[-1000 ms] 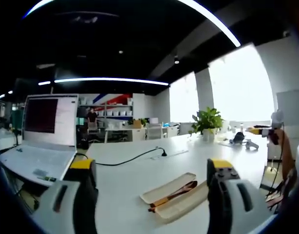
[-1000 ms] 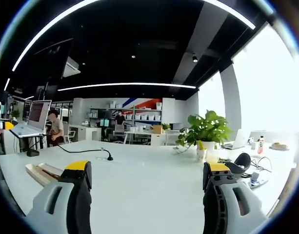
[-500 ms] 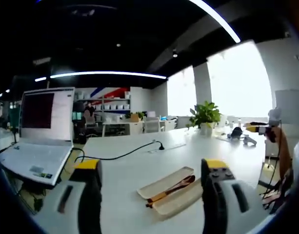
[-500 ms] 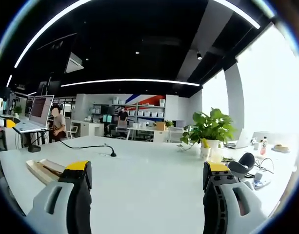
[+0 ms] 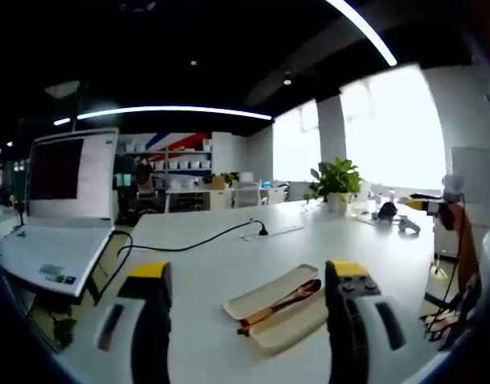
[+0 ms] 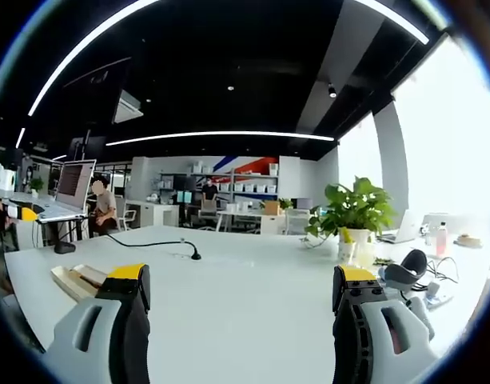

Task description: Arrange the utensils inside the cutlery case until each visible utensil rests in its matching compartment.

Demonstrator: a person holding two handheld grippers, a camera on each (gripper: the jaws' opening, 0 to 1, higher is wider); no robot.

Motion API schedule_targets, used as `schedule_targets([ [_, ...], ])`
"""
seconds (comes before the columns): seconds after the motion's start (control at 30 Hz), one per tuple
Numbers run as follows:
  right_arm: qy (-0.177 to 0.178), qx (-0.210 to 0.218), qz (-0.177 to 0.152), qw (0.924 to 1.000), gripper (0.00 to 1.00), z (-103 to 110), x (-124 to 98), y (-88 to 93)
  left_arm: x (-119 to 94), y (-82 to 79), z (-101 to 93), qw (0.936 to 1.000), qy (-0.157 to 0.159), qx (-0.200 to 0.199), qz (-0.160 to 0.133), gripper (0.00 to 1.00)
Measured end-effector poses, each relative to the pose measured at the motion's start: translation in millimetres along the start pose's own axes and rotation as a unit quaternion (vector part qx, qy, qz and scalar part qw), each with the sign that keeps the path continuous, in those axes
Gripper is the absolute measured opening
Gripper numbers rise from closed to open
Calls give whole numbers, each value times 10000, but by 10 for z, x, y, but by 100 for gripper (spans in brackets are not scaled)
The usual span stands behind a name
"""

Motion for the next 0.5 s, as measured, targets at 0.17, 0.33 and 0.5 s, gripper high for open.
schedule_targets([
  [0.17,-146,-1,-9,9999,99,85,22,1,-31,-38,-13,9989,-137,437,-2,81],
  [0.33,-320,-92,76,9994,99,158,91,28,-2,-3,-29,9980,4,633,86,74],
  [0.5,-386,-322,229,9985,99,172,184,25,24,60,8,9968,128,738,265,73],
])
Point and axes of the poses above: the point that each gripper's makers call its tool centre point, and the gripper's own axes: x roughly forward along the fingers, z roughly to its left, y roughly out of its underside, the point moved 6 cm from there along -x, roughly backward along the fingers, and after that the axes turned 7 degrees about x, right-handed, at the moved point
